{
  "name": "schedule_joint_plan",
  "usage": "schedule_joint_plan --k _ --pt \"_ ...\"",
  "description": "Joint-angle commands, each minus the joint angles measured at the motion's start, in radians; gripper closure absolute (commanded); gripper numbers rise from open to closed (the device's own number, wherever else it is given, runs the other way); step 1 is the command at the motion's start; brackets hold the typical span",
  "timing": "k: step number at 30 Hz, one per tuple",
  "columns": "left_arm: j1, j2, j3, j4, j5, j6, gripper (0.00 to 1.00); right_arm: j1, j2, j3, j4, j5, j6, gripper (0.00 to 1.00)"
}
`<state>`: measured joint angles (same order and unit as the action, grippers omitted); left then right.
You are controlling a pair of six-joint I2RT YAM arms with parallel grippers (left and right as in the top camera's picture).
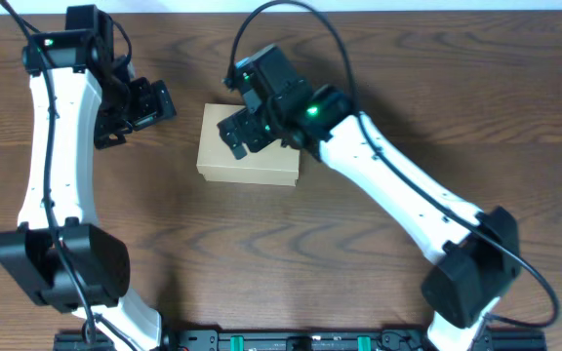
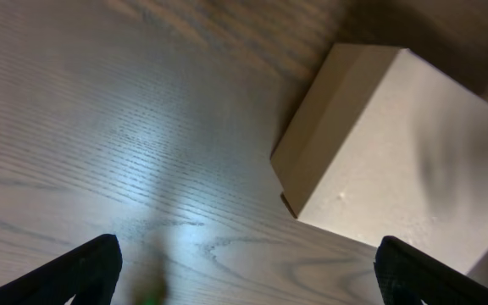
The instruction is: Pack container
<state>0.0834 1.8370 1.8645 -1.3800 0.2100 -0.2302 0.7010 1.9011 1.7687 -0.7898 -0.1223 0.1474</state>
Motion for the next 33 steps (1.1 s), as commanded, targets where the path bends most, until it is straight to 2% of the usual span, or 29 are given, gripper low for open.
schedule_joint_plan --k 1,8,15,23,26,29,33 --pt "0.006 -0.076 0.037 -0.009 0.001 0.048 0.05 -0.038 -0.08 0.023 -0.035 -0.002 0.006 0.01" --pt "0.045 -0.255 -0.007 -0.056 -0.008 0.105 0.05 -0.137 -0.307 -0.036 -0.175 0.014 -0.18 0.01" --pt "0.055 -0.536 -0.227 -0.006 -0.003 0.117 0.05 -0.225 -0.669 -0.307 -0.158 0.013 -0.258 0.01" --pt "0.054 -0.965 -0.593 0.106 0.081 0.09 0.05 -0.238 -1.149 -0.679 -0.108 0.013 -0.253 0.01" --pt "0.054 -1.156 -0.718 0.11 0.114 0.088 0.05 -0.238 -1.343 -0.797 -0.112 0.013 -0.206 0.01" --pt "0.054 -1.295 -0.795 0.119 0.126 0.084 0.05 -0.238 -1.447 -0.851 -0.111 0.014 -0.166 0.01" --pt "0.054 -1.434 -0.857 0.127 0.123 0.076 0.05 -0.238 -1.489 -0.875 -0.113 0.013 -0.167 0.01"
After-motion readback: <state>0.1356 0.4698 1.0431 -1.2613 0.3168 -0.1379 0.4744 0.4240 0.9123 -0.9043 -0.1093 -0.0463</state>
